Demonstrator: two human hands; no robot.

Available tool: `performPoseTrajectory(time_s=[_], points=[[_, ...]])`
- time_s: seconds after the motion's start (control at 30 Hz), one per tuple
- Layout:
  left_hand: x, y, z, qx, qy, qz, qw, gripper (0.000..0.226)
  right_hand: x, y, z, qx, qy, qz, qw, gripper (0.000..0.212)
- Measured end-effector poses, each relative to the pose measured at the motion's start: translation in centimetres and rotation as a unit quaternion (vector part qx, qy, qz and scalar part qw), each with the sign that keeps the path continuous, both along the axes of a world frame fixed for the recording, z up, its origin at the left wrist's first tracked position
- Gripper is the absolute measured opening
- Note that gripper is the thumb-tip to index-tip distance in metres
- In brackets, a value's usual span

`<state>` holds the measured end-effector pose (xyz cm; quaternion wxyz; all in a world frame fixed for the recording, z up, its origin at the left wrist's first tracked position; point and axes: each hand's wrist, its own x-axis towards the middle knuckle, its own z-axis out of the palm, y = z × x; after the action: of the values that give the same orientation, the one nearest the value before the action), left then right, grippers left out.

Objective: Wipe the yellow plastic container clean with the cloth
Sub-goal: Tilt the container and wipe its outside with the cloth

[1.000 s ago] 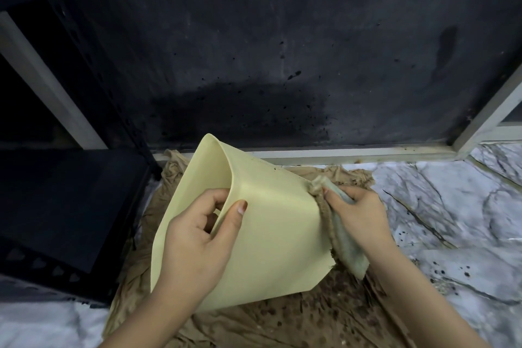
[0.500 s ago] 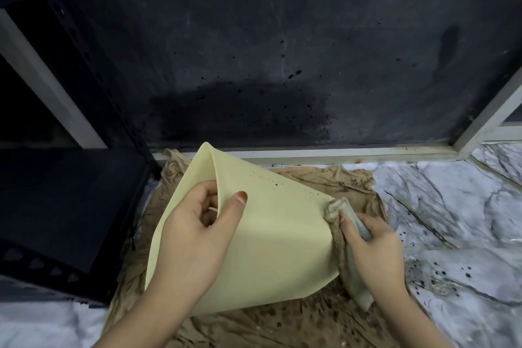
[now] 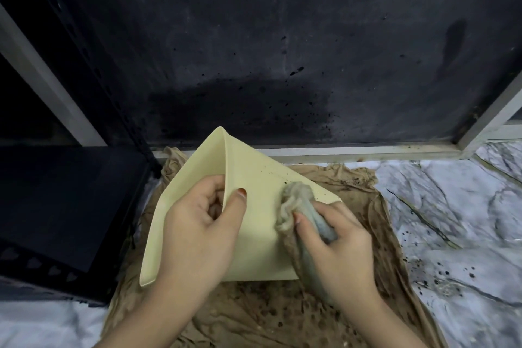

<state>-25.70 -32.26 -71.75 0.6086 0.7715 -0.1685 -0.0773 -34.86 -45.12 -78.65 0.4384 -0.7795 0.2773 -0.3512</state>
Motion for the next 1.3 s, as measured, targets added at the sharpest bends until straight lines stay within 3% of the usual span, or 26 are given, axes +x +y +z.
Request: performPoseTrajectory(time_s=[0.1, 0.23, 0.3, 0.43, 0.57, 0.83, 0.93, 1.07, 1.2, 1.3], points=[[0.0, 0.0, -0.3, -0.008, 0.018, 0.001, 1.000, 0.020, 1.4, 1.2, 1.4, 0.004, -0.016, 0.046, 0.999, 0.031], [0.0, -0.1, -0.1, -0.009, 0.028, -0.002, 1.000, 0.018, 2.0, 0.9, 2.6, 0.036, -0.008, 0.069, 0.997, 0.008], [-0.1, -0.2, -0.1, -0.009, 0.024, -0.002, 1.000, 0.016, 2.0, 0.2, 2.5, 0.046, 0.004, 0.065, 0.997, 0.022], [-0.2, -0.1, 0.1, -0.010, 0.021, 0.000, 1.000, 0.015, 1.7, -2.4, 0.7, 0.067, 0.071, 0.006, 0.995, 0.010], [0.0, 0.1, 0.1, -0.004, 0.026, 0.007, 1.000, 0.014, 0.9, -5.2, -2.0, 0.087, 0.125, -0.057, 0.987, 0.016], [0.1, 0.3, -0.1, 0.004, 0.026, 0.013, 1.000, 0.015, -1.5, -7.3, -5.5, 0.160, 0.143, -0.136, 0.967, 0.021], [0.1, 0.3, 0.0, 0.001, 0.029, 0.019, 0.999, 0.016, -1.8, -5.9, -5.3, 0.124, 0.138, -0.149, 0.971, 0.022], [0.2, 0.2, 0.2, 0.000, 0.031, 0.025, 0.999, 0.015, -0.7, -1.9, -2.5, 0.040, 0.072, -0.091, 0.992, 0.018], [-0.3, -0.1, 0.2, -0.008, 0.026, 0.016, 1.000, 0.010, 1.5, 1.4, 1.4, 0.015, 0.011, 0.020, 1.000, 0.033], [-0.6, -0.1, 0.3, -0.009, 0.013, 0.008, 1.000, 0.004, 3.1, 1.8, 3.7, 0.008, 0.015, 0.072, 0.997, 0.023]])
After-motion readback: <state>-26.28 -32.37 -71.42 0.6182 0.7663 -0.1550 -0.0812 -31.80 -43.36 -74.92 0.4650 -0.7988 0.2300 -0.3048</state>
